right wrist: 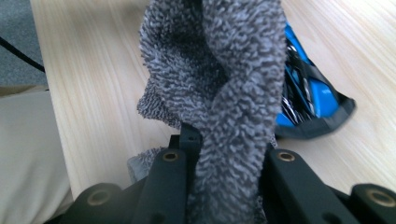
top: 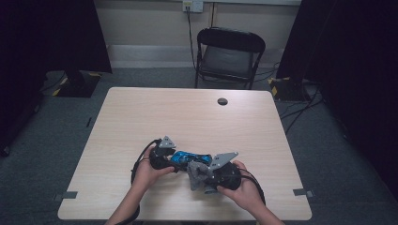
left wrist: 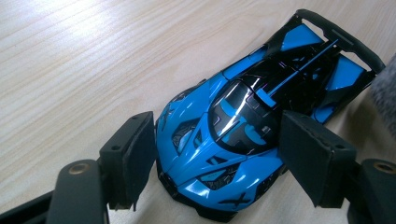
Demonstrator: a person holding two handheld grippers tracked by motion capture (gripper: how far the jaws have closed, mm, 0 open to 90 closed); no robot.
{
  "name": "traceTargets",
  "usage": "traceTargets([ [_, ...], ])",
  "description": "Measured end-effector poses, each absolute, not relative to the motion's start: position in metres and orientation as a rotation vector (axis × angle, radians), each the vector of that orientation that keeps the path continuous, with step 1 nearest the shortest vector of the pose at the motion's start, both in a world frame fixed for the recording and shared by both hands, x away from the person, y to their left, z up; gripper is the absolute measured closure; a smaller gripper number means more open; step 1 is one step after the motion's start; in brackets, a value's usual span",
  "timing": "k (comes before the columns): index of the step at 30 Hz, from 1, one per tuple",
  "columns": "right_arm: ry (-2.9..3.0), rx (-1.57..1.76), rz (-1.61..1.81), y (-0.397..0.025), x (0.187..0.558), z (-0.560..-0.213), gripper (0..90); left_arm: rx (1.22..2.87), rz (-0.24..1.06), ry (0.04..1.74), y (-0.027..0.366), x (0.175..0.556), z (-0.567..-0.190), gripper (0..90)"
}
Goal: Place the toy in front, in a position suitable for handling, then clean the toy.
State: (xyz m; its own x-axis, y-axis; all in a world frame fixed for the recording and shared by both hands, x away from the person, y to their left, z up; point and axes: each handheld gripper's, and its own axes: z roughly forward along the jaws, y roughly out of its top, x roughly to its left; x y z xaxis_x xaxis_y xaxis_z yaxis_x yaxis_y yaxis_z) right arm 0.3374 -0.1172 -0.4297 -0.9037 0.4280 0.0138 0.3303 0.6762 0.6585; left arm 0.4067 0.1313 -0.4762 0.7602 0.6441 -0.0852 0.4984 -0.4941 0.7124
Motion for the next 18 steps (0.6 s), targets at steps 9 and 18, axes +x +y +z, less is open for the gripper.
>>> traceTargets([
  [9,2.782,0.546,1.024,-0.083,0.334,-0.443,76.1,2.211,0.224,0.865,0.133,0.41,-0.475,25.9],
  [18,2.779,0.553,1.0,-0.058,0.34,-0.458,76.1,2.22,0.201,0.856,0.131,0.413,-0.475,27.0],
])
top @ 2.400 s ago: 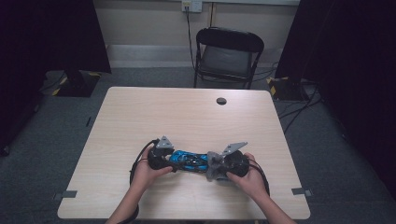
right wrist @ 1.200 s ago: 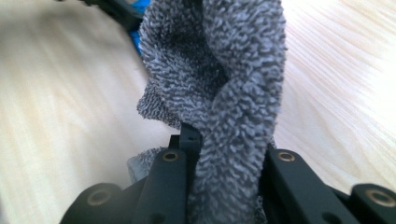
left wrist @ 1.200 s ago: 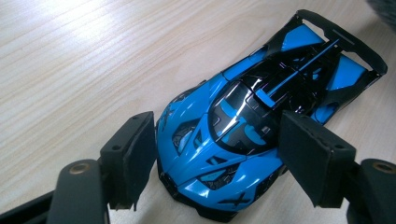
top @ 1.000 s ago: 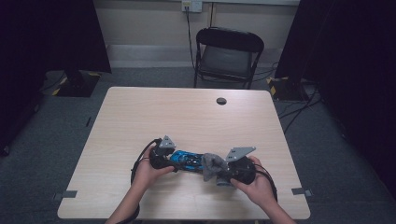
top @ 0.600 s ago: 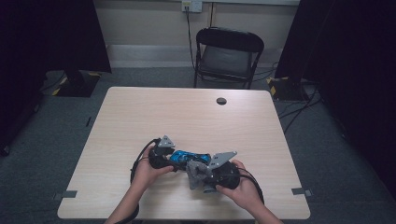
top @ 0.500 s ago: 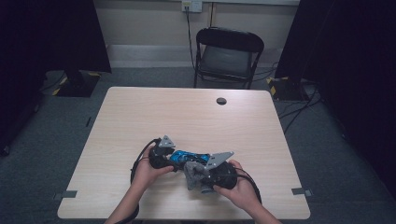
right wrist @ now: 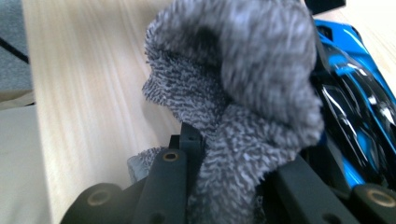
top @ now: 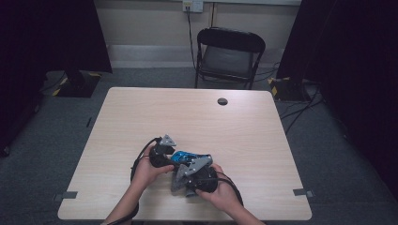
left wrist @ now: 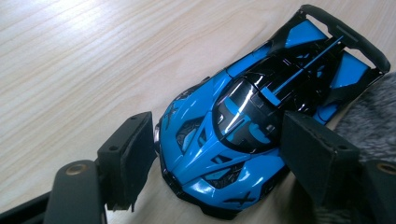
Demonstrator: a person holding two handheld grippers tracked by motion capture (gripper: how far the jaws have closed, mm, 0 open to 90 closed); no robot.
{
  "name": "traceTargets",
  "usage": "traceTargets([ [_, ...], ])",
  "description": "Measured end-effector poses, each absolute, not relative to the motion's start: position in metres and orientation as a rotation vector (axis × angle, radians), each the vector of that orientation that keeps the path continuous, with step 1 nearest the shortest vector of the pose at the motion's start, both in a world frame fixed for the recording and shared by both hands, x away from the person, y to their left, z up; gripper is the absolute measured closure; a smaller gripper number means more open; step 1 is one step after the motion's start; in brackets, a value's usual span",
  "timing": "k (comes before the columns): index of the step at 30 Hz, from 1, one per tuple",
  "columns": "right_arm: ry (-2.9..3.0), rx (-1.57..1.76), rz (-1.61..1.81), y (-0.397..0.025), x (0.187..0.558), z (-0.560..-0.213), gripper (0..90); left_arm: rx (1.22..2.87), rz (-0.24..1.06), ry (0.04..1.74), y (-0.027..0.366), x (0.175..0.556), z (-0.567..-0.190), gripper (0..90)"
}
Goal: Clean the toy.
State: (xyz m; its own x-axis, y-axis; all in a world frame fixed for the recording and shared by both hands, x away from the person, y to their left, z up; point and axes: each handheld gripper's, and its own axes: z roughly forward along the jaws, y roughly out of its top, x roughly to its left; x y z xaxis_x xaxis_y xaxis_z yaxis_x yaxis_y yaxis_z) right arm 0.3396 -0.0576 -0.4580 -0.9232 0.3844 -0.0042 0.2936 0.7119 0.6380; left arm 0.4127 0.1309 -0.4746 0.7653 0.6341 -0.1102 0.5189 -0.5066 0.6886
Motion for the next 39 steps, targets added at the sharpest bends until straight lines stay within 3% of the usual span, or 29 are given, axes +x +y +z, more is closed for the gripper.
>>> traceTargets([
  [9,2.756,0.574,0.954,-0.049,0.345,-0.466,76.5,2.221,0.201,0.849,0.132,0.412,-0.474,28.6],
  [33,2.743,0.654,0.896,-0.095,0.346,-0.455,76.4,2.211,0.267,0.911,0.144,0.432,-0.471,28.3],
  [39,2.773,0.552,0.994,-0.074,0.334,-0.444,76.3,2.208,0.258,0.905,0.145,0.432,-0.472,31.1],
])
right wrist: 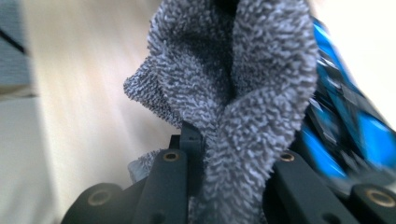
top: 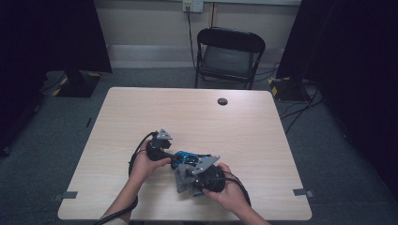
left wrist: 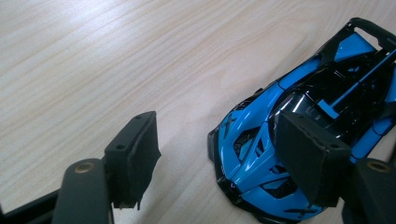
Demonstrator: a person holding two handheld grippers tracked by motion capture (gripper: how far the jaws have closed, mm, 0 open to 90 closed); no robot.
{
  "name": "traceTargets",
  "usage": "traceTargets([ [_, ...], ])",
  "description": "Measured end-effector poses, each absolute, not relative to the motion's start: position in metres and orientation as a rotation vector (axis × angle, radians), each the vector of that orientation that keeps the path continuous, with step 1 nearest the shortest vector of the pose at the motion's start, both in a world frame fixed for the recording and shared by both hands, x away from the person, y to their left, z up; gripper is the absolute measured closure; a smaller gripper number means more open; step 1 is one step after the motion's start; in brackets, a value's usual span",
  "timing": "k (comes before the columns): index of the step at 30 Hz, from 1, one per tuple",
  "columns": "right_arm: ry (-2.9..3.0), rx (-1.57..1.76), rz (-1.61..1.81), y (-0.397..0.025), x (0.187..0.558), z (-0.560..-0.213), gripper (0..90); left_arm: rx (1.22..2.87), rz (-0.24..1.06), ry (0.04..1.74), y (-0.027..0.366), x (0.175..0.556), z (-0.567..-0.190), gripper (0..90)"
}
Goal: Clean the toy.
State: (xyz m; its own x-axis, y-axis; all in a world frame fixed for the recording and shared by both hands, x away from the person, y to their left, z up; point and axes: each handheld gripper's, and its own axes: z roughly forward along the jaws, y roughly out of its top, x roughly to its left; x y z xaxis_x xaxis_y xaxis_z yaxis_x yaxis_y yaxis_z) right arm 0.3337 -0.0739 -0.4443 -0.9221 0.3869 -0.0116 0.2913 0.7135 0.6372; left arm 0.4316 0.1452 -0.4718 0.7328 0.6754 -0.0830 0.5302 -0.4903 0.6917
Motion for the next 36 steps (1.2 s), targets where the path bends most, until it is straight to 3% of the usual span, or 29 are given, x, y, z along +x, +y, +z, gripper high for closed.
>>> traceTargets([
  [8,2.778,0.538,0.914,-0.038,0.351,-0.459,76.1,2.213,0.266,0.892,0.145,0.431,-0.471,31.7],
  [14,2.771,0.567,0.912,-0.034,0.355,-0.461,76.2,2.216,0.276,0.884,0.145,0.429,-0.471,31.6],
  [36,2.725,0.716,0.851,-0.124,0.344,-0.454,76.1,2.219,0.29,0.873,0.142,0.426,-0.471,31.2],
])
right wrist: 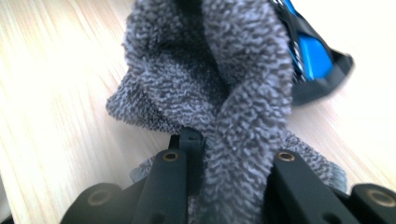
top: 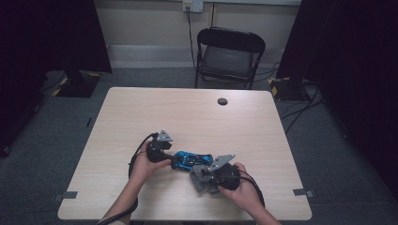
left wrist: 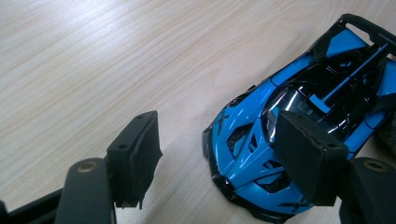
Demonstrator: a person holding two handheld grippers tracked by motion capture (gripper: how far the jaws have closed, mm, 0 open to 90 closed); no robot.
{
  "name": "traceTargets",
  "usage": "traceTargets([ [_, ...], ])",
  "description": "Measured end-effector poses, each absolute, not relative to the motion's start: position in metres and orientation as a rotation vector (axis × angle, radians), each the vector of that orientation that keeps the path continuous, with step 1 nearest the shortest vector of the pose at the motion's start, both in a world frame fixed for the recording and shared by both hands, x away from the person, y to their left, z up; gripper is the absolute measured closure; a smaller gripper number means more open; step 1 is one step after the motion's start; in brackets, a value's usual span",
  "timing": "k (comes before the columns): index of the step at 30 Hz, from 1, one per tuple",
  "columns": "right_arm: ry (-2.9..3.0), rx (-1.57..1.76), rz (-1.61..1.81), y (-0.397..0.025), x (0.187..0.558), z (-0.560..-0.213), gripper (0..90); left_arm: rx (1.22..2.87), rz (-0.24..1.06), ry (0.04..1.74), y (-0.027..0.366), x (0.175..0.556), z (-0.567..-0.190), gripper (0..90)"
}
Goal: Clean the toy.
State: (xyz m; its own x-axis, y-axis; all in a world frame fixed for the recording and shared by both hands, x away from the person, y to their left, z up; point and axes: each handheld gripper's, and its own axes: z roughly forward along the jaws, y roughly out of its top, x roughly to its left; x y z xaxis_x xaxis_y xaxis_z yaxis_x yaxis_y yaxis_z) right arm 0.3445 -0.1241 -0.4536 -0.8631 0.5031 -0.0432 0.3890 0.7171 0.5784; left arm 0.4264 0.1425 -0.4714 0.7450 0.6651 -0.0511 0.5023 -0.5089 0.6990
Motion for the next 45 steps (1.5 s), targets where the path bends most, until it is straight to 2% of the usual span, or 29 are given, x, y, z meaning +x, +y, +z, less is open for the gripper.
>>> traceTargets([
  [4,2.735,0.67,0.883,-0.116,0.339,-0.446,76.1,2.209,0.286,0.88,0.142,0.425,-0.472,31.3],
  [8,2.767,0.563,0.934,-0.088,0.333,-0.44,76.2,2.2,0.272,0.885,0.144,0.425,-0.473,31.3],
  [10,2.78,0.522,0.928,-0.064,0.337,-0.444,76.2,2.205,0.281,0.878,0.144,0.425,-0.473,31.3],
  [19,2.787,0.565,0.883,-0.043,0.353,-0.458,76.0,2.205,0.268,0.879,0.145,0.423,-0.473,31.2],
  [45,2.747,0.677,0.868,-0.116,0.344,-0.456,76.1,2.221,0.285,0.865,0.142,0.42,-0.472,30.1],
])
